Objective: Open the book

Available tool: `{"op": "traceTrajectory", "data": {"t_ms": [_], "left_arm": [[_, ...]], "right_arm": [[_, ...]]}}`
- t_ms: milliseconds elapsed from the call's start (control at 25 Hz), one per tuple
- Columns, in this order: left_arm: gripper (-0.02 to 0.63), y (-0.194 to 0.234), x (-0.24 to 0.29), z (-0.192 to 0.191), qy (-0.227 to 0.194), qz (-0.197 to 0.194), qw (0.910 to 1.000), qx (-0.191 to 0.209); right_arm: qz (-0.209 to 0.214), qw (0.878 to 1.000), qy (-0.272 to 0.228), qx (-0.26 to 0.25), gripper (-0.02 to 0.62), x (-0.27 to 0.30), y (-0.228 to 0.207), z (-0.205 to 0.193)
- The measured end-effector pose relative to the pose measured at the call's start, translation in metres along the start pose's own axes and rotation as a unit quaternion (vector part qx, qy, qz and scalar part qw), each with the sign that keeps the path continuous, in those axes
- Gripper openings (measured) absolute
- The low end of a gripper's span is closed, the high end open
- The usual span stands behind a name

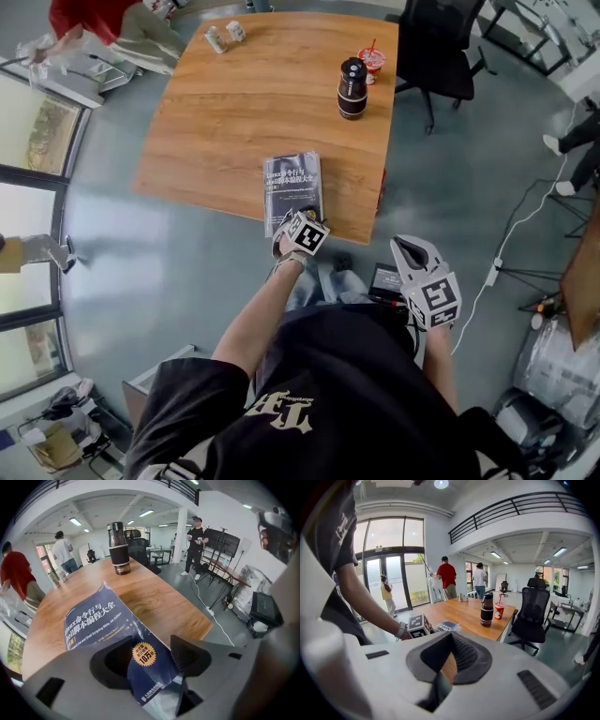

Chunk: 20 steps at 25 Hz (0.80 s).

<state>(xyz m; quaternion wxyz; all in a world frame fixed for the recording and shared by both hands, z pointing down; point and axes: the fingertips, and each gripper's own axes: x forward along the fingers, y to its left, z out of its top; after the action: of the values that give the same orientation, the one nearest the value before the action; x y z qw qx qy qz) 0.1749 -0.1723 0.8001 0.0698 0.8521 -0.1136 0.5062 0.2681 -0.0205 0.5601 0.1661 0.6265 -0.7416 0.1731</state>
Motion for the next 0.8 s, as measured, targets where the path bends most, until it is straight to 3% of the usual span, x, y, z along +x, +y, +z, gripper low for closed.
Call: {"op": "traceTrajectory", "data": {"t_ms": [360,640,800], "left_arm": [[0.242,0.000,0.009,-0.003,-0.011,0.002,0.9998,-0.015],[0.242,-0.003,0.012,-0.002,0.008,0.027,0.9996,-0.003],[0.233,-0.002,0.010,-0.003,0.000,0.025,0.9996,-0.015]], "right_arm": [[-0.017,1.000,0.008,0.015,-0.012,-0.012,-0.007,-0.017],[-0.005,1.000,0.006,0.004,-0.012,-0.007,-0.004,-0.013],[0.004,1.000,0.006,-0.002,-0.012,-0.003,-0.002,-0.008]]}}
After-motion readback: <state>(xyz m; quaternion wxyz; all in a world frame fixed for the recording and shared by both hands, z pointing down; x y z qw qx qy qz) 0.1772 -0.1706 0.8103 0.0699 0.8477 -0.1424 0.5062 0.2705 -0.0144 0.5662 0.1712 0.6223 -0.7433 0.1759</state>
